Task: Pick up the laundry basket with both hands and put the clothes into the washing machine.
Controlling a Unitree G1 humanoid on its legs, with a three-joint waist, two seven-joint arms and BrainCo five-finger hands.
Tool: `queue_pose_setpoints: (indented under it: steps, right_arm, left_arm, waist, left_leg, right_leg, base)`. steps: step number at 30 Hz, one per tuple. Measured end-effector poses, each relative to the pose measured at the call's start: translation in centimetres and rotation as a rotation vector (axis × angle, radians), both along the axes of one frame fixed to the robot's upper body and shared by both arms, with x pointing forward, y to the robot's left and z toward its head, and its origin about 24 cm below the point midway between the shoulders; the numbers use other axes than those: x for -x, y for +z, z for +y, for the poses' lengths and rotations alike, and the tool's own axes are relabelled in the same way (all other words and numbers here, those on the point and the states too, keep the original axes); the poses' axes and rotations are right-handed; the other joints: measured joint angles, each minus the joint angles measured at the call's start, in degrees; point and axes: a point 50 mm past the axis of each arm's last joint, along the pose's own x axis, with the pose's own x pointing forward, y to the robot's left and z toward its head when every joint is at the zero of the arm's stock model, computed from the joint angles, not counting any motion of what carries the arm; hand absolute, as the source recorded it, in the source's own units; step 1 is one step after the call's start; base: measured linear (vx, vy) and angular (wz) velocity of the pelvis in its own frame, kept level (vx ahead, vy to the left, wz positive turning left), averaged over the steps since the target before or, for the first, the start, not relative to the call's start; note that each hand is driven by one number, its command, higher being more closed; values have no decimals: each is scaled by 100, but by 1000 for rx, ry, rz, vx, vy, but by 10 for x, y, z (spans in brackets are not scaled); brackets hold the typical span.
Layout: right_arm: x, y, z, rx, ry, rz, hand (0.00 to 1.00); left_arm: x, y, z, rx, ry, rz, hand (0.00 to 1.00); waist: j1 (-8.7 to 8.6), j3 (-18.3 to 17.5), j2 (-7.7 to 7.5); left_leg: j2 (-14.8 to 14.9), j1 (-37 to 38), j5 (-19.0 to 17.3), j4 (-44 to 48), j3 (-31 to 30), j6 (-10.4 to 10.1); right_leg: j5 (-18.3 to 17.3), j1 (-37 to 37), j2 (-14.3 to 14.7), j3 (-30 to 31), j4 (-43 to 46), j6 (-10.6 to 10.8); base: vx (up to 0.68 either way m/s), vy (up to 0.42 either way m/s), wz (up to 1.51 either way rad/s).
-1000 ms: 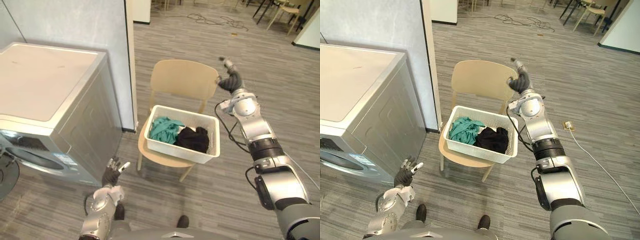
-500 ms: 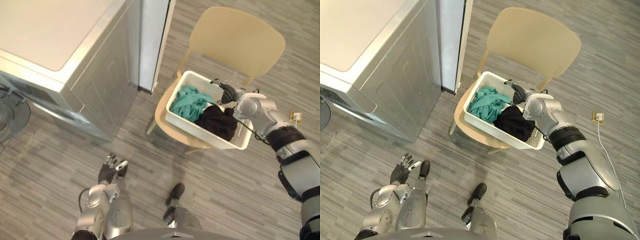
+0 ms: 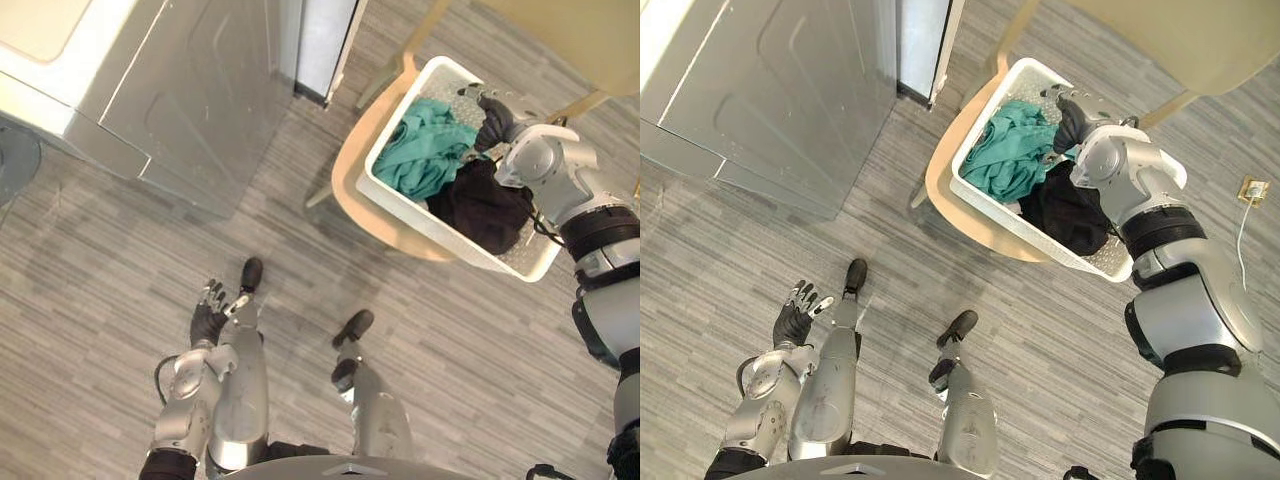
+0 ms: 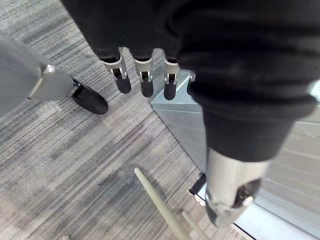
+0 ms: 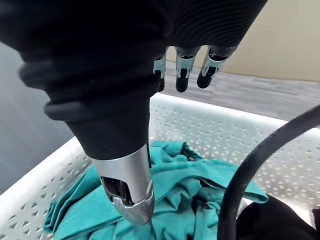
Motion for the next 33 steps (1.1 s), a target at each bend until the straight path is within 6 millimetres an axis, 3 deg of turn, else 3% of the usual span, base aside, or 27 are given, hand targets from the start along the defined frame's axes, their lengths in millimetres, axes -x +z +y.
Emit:
queue_pose_setpoints:
  steps: [12, 20, 27, 33]
  right_arm:
    - [1, 20, -8, -89, -45, -94, 0]
    - [1, 17, -17, -133, -85, -102, 0]
    - [-5, 6, -8, -168, -74, -78, 0]
    - [-4, 6, -12, -202, -93, -116, 0]
  left_arm:
    - [-2, 6, 0, -1, 22, -26, 0]
    - [-3, 6, 1, 8, 44, -27, 0]
    - [-6, 8, -3, 20, 52, -37, 0]
    - [-10, 10, -4, 48, 82, -47, 0]
  waist:
    - [96, 161, 90]
    - [200, 198, 145]
    - [225, 236, 170]
    - [257, 236, 171]
  left_leg:
    - [-12, -650, 15, 99, -206, -16]
    - [-28, -1019, 20, 128, -286, -22]
    - [-31, -1219, 9, 188, -340, -22]
    - [-25, -1497, 9, 215, -447, -36]
  right_leg:
    - [-38, -488, 10, -167, 60, -23]
    - [-37, -777, 16, -276, 34, -24]
    - [-39, -900, 38, -302, 5, -24]
    - [-92, -1128, 33, -416, 102, -23]
  base:
    - [4, -11, 4]
    - [17, 9, 3]
    - [29, 18, 1]
    - [30, 40, 5]
